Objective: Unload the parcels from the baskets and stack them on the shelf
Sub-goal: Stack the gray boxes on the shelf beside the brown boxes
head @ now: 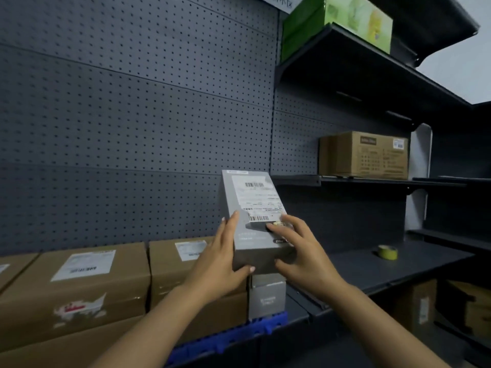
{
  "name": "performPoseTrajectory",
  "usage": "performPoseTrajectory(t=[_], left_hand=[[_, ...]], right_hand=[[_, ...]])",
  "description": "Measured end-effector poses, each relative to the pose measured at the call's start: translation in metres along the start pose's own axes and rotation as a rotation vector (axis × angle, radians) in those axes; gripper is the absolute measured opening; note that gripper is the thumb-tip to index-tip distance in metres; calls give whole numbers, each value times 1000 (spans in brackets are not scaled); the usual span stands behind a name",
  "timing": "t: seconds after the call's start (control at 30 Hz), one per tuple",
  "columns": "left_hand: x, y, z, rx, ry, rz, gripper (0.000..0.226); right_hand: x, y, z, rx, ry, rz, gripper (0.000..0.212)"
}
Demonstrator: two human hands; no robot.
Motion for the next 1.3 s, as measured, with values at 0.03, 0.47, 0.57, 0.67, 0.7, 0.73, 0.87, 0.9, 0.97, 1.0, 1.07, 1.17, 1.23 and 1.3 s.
performPoseTrajectory(t=[0.03,0.47,0.57,0.67,0.7,0.73,0.87,0.9,0.97,1.0,1.07,1.17,1.23,1.3], left_hand=[[-5,-7,8,20,1,-1,111],[-61,-65,66,152,-58,-52,85],[-67,-72,61,118,-74,-42,85],[-60,-77,58,75,-68,-8,83],[-56,-78,58,73,-71,23,81],[-52,-80,60,79,-78,68,82],[-41,-105,62,195,-203,348,110],[-40,-112,61,218,-250,413,116],[-41,-123,56,240,-354,523,125],[-43,-126,55,240,-400,559,127],[-46,-131,56,231,-454,605,130],[-48,-134,58,246,-501,627,125],[-48,-135,58,253,-515,639,112],[-48,-135,57,251,-518,653,107]], right_hand=[[-6,8,9,5,17,-32,63],[-83,90,58,-33,39,-42,49],[-92,94,58,-72,17,12,50],[-100,90,53,-89,-7,48,56],[-103,86,52,-98,-21,23,62],[-105,82,51,-113,-30,-23,68],[-111,58,53,-197,1,-211,91],[-113,52,56,-230,-4,-239,96],[-117,43,63,-305,-29,-266,103],[-120,41,66,-339,-41,-273,106],[-127,39,72,-394,-57,-284,109],[-133,43,72,-415,-41,-280,96],[-135,45,70,-378,10,-267,85],[-137,44,69,-332,59,-250,78]])
Point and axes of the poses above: each hand's wrist, its own z-axis towards the middle knuckle, its own x-axis out of the back of the hand, y = z × x, the point moved 1 cm from there along z, towards the middle knuckle, and after that the axes turned 4 degrees about x, right-handed, at the moved point
